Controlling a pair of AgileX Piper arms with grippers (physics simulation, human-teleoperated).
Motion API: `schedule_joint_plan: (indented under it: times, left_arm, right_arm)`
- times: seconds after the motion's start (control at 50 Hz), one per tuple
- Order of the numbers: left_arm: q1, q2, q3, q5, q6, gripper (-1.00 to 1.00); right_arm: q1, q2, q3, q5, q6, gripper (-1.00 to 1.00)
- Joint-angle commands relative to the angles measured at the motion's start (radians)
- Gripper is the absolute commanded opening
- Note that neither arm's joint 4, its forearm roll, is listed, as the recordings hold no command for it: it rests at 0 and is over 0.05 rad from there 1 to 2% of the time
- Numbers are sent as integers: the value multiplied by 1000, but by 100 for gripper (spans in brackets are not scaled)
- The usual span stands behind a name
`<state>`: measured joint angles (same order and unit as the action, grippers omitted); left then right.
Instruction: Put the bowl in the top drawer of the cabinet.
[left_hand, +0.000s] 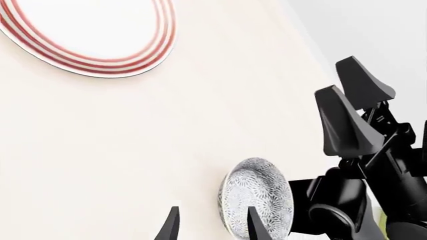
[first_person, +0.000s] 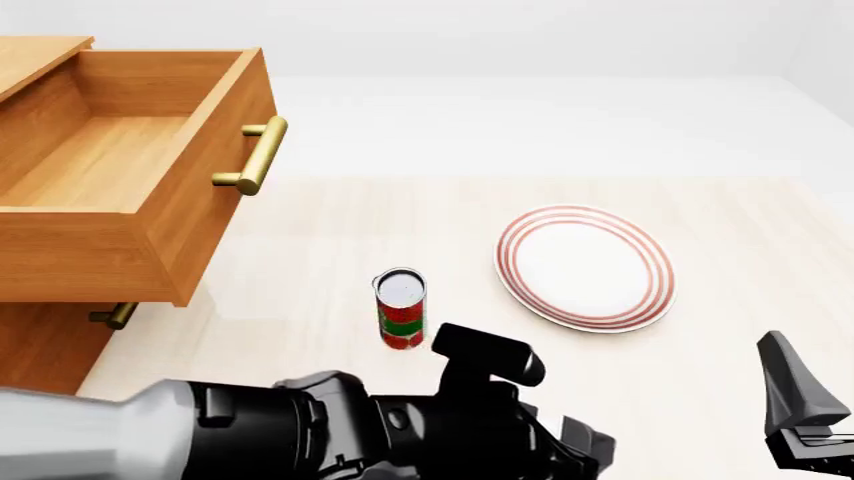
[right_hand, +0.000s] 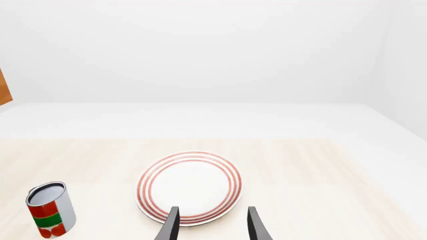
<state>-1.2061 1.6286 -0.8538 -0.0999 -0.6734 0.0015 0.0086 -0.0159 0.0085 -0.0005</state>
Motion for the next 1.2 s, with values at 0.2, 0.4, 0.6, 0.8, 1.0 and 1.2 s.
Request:
schedule_joint_plan:
  times: [0.2, 0.4, 0.6, 0.8, 1.0, 1.2]
  left_arm:
    - [-36, 35, -35, 13, -17, 100]
    - [-56, 69, -37, -8, -40, 100]
    - [-62, 95, -39, -22, -61, 100]
    - [-77, 121, -47, -24, -108, 100]
    - [-92, 150, -51, -31, -141, 100]
    - [-95, 172, -46, -44, -163, 100]
  right_arm:
    - [0, 0, 0, 0, 0, 100]
    - [0, 0, 0, 0, 0, 100]
    - [0, 0, 0, 0, 0, 100]
    - [0, 0, 0, 0, 0, 100]
    - [0, 0, 0, 0, 0, 100]
    - [0, 0, 0, 0, 0, 100]
